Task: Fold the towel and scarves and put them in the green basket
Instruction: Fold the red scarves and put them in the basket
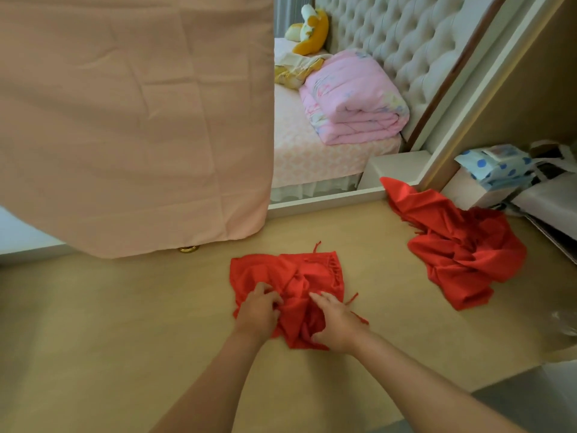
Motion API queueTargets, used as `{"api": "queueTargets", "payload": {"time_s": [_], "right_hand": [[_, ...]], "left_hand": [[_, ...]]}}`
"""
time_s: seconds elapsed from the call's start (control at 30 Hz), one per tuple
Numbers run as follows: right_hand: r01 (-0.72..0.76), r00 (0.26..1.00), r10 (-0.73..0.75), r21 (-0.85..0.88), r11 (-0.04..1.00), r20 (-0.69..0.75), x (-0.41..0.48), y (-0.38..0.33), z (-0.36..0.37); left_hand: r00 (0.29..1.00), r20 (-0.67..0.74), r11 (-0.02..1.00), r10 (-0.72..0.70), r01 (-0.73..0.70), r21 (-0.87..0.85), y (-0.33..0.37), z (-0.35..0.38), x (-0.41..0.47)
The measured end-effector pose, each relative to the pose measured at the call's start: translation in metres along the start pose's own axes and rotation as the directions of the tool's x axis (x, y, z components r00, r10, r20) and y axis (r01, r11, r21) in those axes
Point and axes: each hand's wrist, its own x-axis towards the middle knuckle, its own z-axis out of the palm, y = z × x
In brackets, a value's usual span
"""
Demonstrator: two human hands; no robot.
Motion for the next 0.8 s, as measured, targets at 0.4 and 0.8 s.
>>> {"api": "queueTargets", "payload": {"time_s": [0.4,0.8], "right_hand": [[0.016,0.923,-0.050,-0.091,0.996,-0.382,0.047,-0.029,-0.074],[0.210,0.944,-0.286,-0.369,0.905,-0.165,0.064,-0.060,-0.053]], "left_hand": [[0.712,-0.698,0.988,-0.068,0.146,0.052,-0.018,-0.092,-0.004],[0.924,-0.012,0.904,-0.382,0.377,0.200,-0.063,-0.074,-0.031]]}}
